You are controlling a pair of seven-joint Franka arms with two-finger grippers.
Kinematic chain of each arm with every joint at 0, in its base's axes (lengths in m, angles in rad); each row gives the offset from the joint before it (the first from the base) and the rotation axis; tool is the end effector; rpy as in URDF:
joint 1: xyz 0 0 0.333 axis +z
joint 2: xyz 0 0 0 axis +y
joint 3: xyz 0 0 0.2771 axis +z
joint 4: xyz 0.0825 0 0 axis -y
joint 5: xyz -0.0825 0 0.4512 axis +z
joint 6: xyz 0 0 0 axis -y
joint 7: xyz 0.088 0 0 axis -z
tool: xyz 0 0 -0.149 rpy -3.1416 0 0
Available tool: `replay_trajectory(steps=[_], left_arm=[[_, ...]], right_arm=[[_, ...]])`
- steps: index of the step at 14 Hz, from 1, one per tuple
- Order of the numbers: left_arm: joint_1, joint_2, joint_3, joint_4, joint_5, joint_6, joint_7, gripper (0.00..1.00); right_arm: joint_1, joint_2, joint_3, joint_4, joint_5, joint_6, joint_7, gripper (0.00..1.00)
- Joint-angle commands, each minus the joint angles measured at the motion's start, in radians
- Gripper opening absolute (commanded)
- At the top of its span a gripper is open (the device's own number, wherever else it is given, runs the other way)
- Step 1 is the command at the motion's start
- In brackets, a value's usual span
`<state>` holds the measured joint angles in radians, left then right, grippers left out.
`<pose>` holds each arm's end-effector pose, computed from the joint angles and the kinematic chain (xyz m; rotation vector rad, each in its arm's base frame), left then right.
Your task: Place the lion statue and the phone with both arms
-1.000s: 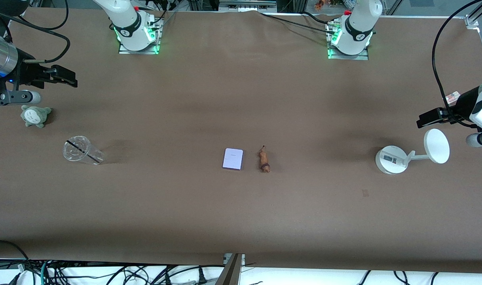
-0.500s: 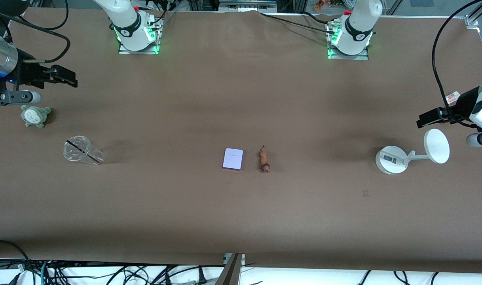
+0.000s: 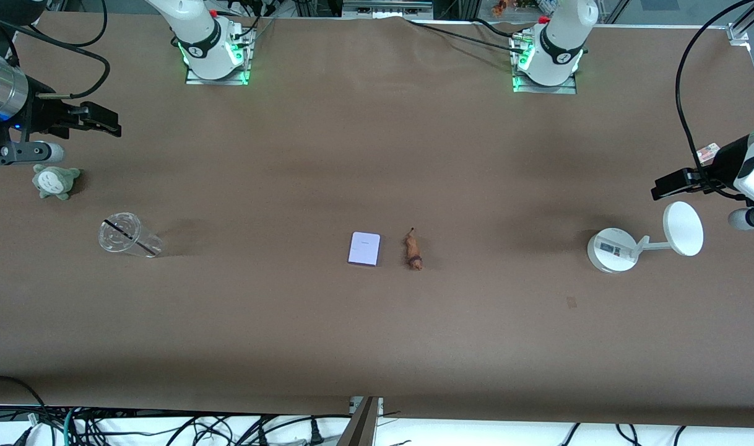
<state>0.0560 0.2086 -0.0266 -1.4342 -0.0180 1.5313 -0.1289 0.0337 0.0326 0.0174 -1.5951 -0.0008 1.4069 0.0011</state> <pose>0.6647 0.0180 0.4791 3.1089 0.2475 -0.1755 0.5991 0.0304 0.4993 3.1156 0.0779 -0.3453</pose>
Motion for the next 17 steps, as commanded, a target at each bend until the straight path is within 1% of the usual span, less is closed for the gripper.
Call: replay_trajectory(steps=[1,3,5,6,8,11,13,17], left_arm=[[-0.007,0.034,-0.010,0.035,-0.016,-0.022,0.011,1.00],[-0.033,0.037,-0.015,0.034,-0.022,-0.019,-0.004,1.00],[-0.067,0.073,-0.016,0.035,-0.025,-0.007,-0.061,1.00],[-0.108,0.106,-0.015,0.035,-0.026,0.015,-0.092,1.00],[-0.178,0.161,-0.015,0.035,-0.023,0.111,-0.158,1.00],[-0.297,0.242,-0.015,0.032,-0.025,0.217,-0.312,1.00],[-0.362,0.311,-0.015,0.028,-0.026,0.343,-0.366,1.00],[-0.487,0.440,-0.015,0.035,-0.025,0.527,-0.547,1.00]], right_arm=[[-0.008,0.006,0.013,0.020,-0.005,-0.003,0.010,1.00],[-0.008,0.007,0.015,0.020,-0.005,-0.002,0.010,1.00],[-0.008,0.007,0.015,0.020,-0.005,0.001,0.011,1.00],[-0.008,0.007,0.015,0.020,-0.005,0.003,0.011,1.00],[-0.006,0.010,0.019,0.020,-0.002,0.006,0.020,1.00],[-0.005,0.013,0.021,0.020,-0.001,0.006,0.022,1.00],[-0.005,0.013,0.021,0.020,-0.001,0.006,0.022,1.00],[-0.006,0.013,0.021,0.021,-0.001,0.006,0.013,1.00]])
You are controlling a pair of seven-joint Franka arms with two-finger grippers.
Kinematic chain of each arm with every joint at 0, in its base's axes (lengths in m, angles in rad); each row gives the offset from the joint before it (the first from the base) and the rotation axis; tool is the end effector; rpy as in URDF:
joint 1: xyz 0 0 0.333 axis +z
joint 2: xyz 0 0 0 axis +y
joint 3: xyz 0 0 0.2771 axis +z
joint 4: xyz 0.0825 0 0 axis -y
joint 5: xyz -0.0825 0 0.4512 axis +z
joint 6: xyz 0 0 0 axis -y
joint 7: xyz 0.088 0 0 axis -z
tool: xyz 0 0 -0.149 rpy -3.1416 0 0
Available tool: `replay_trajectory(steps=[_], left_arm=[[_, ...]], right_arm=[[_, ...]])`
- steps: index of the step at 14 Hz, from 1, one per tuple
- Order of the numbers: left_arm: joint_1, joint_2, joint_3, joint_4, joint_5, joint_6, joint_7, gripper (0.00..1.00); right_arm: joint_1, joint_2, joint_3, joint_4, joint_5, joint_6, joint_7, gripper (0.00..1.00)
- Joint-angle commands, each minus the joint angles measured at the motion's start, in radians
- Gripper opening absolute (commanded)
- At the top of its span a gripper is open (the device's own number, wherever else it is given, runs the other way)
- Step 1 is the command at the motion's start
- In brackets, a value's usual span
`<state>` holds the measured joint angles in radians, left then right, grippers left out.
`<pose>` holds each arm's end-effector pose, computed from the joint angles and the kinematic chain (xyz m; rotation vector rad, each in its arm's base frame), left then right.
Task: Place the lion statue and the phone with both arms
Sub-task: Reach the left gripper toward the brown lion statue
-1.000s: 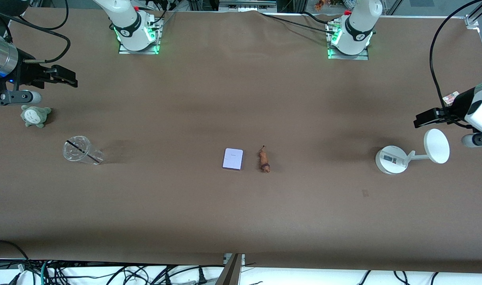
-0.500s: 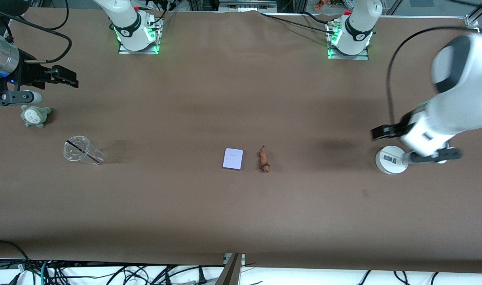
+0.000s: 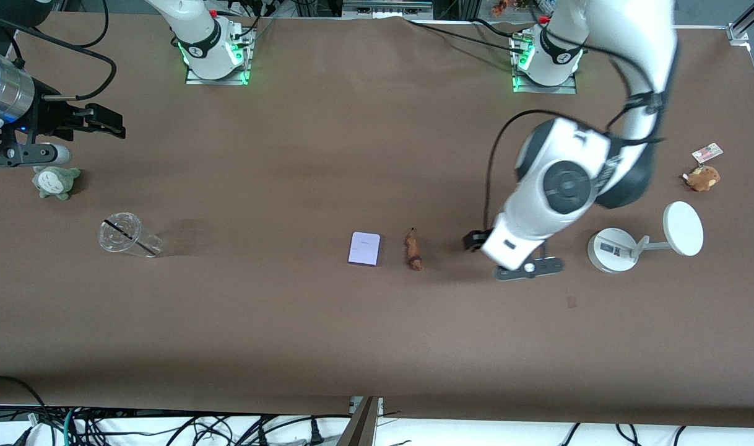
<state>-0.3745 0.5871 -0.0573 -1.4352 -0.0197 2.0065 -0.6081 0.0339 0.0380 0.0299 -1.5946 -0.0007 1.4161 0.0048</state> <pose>0.6821 -0.3116 0.2457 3.0908 0.3009 -0.0584 0.6011 0.0381 0.4968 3.1149 0.0920 -0.3385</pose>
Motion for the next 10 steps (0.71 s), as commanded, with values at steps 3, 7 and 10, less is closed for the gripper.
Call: replay_trajectory(steps=[3,7,10], left_arm=[[-0.124,0.128,0.016,0.036,-0.019,0.190,-0.151,1.00],[-0.178,0.168,0.017,0.036,-0.013,0.250,-0.199,1.00],[-0.204,0.212,0.019,0.036,0.007,0.311,-0.229,1.00]], right_arm=[[-0.005,0.008,0.008,0.021,-0.001,-0.003,0.012,1.00],[-0.006,0.008,0.008,0.021,-0.001,-0.003,0.011,1.00],[-0.006,0.008,0.008,0.021,-0.001,-0.003,0.011,1.00]])
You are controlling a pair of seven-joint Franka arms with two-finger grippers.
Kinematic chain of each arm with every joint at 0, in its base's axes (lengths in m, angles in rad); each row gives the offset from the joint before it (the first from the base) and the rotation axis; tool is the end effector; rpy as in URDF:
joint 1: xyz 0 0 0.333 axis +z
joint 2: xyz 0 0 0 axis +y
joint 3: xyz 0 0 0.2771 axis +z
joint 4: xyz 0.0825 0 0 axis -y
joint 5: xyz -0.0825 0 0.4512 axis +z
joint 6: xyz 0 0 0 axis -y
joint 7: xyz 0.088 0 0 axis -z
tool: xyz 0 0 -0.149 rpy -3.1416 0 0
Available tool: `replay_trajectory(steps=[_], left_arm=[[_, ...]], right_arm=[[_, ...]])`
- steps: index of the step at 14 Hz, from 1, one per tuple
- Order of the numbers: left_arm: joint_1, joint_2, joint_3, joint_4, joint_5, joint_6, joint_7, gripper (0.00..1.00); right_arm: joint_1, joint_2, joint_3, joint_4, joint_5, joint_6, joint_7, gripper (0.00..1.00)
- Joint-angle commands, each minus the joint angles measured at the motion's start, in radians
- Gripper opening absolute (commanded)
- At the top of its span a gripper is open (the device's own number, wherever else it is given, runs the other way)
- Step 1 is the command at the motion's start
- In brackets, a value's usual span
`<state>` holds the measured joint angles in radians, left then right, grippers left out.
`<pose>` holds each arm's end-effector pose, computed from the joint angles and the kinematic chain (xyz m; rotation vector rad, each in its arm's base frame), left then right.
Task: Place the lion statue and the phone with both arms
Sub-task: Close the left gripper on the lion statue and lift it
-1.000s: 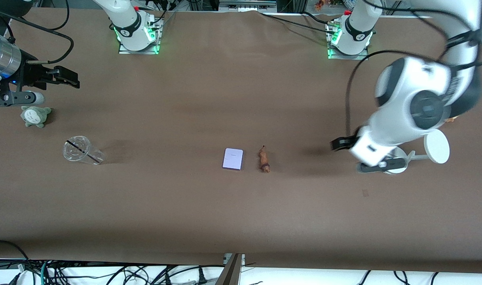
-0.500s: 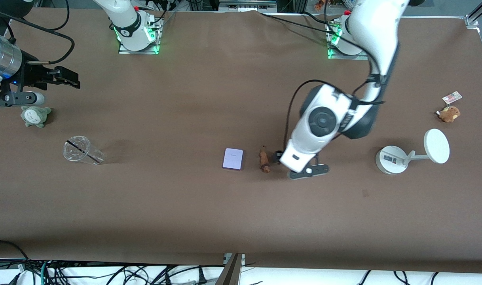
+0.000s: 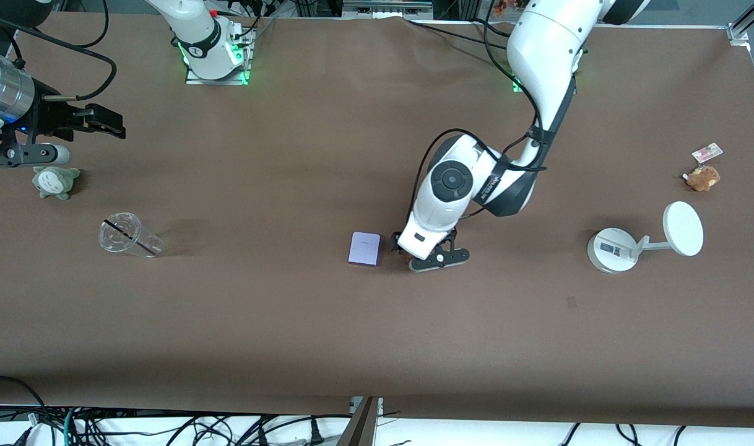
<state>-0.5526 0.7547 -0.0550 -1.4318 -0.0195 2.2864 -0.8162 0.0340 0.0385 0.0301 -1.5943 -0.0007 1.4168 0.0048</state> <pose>0.6329 -0.4360 0.1464 3.0141 0.3596 0.0641 0.6014 0.0383 0.4967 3.1150 0.0925 -0.3377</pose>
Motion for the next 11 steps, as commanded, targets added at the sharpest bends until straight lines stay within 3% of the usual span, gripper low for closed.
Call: replay_trajectory(steps=[1,9,10,11], left_arm=[[-0.027,0.058,0.017,0.033,0.042,0.036,-0.024,1.00],[-0.021,0.100,0.026,0.045,0.081,0.070,-0.034,1.00],[-0.023,0.101,0.027,0.047,0.081,0.070,-0.035,0.92],[-0.023,0.101,0.026,0.047,0.090,0.068,-0.038,0.78]], right_arm=[[-0.006,0.008,0.008,0.020,-0.001,-0.004,0.011,1.00],[-0.006,0.008,0.008,0.020,-0.001,-0.004,0.009,1.00],[-0.006,0.008,0.008,0.020,-0.001,-0.004,0.009,1.00],[-0.006,0.009,0.008,0.020,-0.001,-0.004,0.009,1.00]])
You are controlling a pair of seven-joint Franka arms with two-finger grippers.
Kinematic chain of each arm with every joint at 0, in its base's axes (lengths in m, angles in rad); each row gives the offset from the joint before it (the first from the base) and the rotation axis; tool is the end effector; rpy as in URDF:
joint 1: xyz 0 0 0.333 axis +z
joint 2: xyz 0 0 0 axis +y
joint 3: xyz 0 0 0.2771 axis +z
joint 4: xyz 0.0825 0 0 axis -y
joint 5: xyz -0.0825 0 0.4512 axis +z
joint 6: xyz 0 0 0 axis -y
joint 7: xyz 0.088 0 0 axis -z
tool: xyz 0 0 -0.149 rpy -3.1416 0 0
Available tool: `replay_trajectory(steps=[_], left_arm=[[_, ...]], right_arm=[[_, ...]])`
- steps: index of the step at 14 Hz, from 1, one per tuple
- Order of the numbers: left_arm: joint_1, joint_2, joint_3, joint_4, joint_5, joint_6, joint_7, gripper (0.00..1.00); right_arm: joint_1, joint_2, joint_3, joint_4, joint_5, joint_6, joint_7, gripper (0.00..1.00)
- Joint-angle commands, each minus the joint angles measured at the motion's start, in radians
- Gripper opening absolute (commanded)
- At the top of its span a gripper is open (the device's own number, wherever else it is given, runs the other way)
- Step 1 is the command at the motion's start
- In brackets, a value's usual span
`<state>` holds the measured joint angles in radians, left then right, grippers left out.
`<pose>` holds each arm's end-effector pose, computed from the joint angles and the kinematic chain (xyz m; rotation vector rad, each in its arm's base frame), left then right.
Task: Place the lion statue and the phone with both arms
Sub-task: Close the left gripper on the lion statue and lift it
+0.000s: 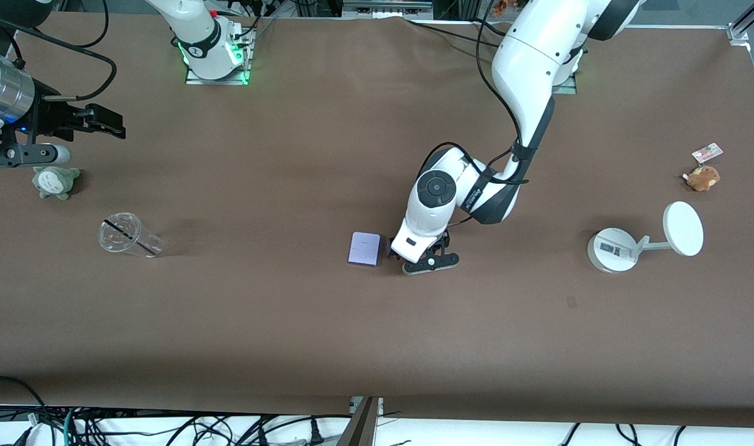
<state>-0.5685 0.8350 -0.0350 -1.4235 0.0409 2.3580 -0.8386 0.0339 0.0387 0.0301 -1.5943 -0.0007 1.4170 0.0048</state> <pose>0.6317 -0.4301 0.0959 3.0582 0.3383 0.1208 0.6014 0.0382 0.4966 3.1150 0.0923 -0.3377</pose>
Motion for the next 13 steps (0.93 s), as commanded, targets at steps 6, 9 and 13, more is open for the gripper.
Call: replay_trajectory(steps=[6,9,13], left_arm=[[-0.002,0.018,0.004,0.035,0.105,-0.003,-0.011,0.00],[0.070,-0.026,-0.002,0.020,0.100,-0.016,0.097,0.00],[0.198,-0.177,-0.005,-0.150,0.079,-0.042,0.306,0.00]], right_arm=[[-0.006,0.007,0.008,0.020,-0.001,-0.004,0.009,1.00],[-0.006,0.007,0.008,0.020,-0.001,-0.004,0.009,1.00],[-0.006,0.007,0.008,0.020,-0.001,-0.004,0.009,1.00]])
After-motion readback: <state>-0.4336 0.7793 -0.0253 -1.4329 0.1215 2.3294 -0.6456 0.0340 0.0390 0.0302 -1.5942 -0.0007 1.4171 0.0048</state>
